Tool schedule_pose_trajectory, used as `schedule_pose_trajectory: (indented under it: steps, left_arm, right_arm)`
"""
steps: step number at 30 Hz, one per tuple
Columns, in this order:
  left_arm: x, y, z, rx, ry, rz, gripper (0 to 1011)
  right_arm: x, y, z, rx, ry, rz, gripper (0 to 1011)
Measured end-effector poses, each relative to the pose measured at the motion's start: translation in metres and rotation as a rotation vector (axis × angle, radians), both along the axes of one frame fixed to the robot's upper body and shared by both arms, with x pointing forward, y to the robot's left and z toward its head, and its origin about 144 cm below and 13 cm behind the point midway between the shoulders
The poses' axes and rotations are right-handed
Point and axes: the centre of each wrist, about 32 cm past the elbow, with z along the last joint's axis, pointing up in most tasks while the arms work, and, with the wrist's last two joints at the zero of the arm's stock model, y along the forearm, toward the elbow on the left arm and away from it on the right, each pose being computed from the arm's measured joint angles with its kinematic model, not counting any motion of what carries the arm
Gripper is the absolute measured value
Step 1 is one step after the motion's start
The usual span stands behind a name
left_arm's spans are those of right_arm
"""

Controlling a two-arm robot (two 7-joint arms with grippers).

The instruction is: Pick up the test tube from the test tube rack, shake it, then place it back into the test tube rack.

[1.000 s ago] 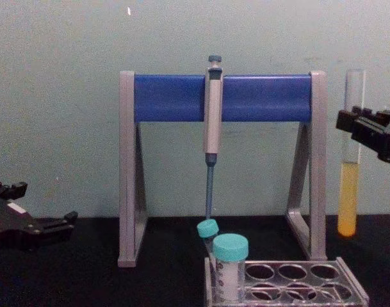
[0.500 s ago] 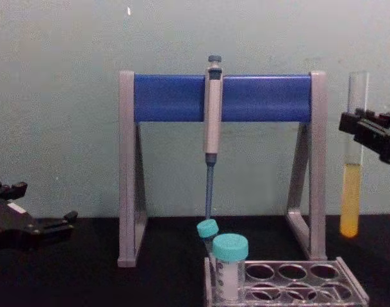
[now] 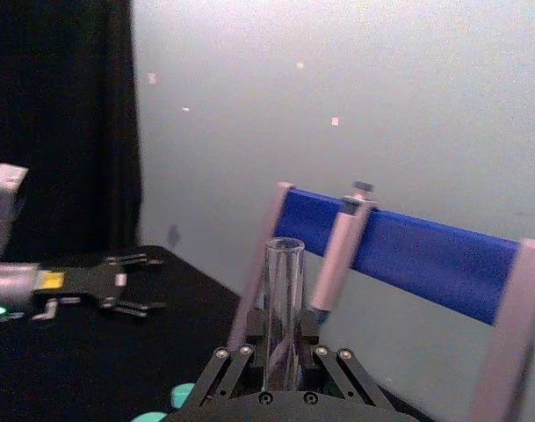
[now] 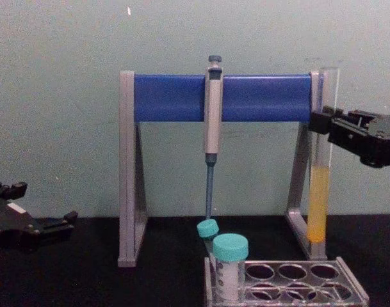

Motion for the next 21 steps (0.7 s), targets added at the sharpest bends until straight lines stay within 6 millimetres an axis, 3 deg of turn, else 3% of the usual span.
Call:
schedule_pose_trajectory:
  steps: [12,21]
  left_arm:
    - [0.000,0.000,0.000,0.000,0.000,0.000,1001]
    - [0.000,0.000,0.000,0.000,0.000,0.000,1001]
  right_arm:
    - [-0.011,-0.015,0.004,-0.006,0.021,0.099,229]
    - [-0.027,-0.033,0.007,-0.043,0.060,0.041,229]
